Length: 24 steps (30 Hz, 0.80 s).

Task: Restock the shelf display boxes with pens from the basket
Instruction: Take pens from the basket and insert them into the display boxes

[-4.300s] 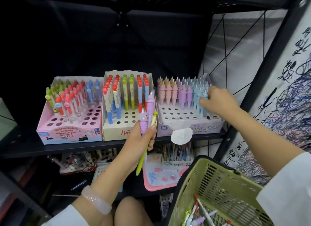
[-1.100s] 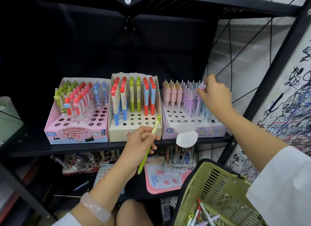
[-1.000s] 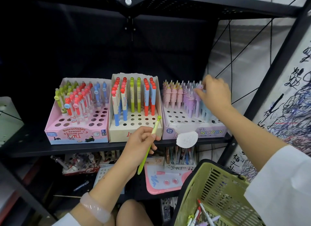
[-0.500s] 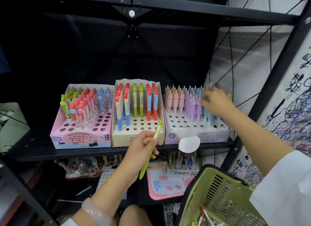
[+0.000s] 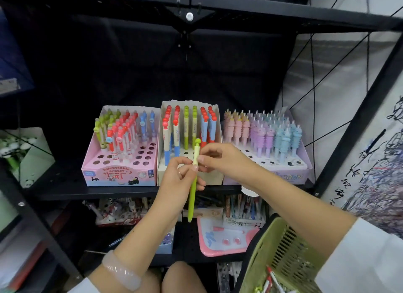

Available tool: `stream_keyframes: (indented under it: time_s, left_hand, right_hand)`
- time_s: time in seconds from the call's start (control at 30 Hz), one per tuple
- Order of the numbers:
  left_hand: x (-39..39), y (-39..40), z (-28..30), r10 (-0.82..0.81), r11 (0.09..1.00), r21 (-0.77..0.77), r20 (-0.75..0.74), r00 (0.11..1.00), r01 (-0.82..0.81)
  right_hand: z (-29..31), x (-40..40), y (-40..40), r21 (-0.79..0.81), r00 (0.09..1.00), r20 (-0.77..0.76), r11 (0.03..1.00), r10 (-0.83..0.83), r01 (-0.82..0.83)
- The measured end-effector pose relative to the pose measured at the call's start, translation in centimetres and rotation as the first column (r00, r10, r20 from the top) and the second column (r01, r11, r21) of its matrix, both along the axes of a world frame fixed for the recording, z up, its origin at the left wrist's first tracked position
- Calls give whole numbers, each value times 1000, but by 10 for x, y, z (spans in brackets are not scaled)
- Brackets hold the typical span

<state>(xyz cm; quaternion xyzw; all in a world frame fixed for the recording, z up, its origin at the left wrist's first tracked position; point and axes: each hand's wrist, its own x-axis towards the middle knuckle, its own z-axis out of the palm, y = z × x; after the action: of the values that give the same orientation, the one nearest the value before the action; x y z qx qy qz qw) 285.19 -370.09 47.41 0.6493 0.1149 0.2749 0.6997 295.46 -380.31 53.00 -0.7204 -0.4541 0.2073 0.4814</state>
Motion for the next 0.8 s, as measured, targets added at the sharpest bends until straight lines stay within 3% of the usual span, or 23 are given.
stream_keyframes:
  time_s: [0.1, 0.2, 0.3, 0.37, 0.47, 0.63, 0.8]
  left_hand:
    - [-7, 13, 3, -1, 1000, -8, -14, 1000, 1]
    - [-15, 29, 3, 45, 996, 83, -82, 996, -38]
    - [-26, 41, 3, 113, 984, 143, -71, 991, -102]
    - [-33, 47, 3, 156, 978, 152, -61, 986, -145]
    - [-40, 54, 3, 195, 970, 159, -56, 979, -185]
    - [-49, 57, 2, 191, 971, 161, -69, 979, -178]
    - [-55, 52, 3, 152, 978, 151, -68, 986, -140]
  right_hand:
    - [9, -7, 19, 48, 997, 69, 998, -35, 32]
    - [29, -5, 35, 225, 967, 51, 947, -248, 231]
    - [48, 6, 44, 411, 853, 177, 824, -491, 389]
    - [52, 12, 50, 437, 773, 280, 792, -569, 425]
    - [44, 16, 61, 388, 732, 366, 809, -575, 441]
    - [23, 16, 76, 163, 713, 535, 884, -453, 438]
    - [17, 14, 83, -48, 747, 584, 905, -317, 422]
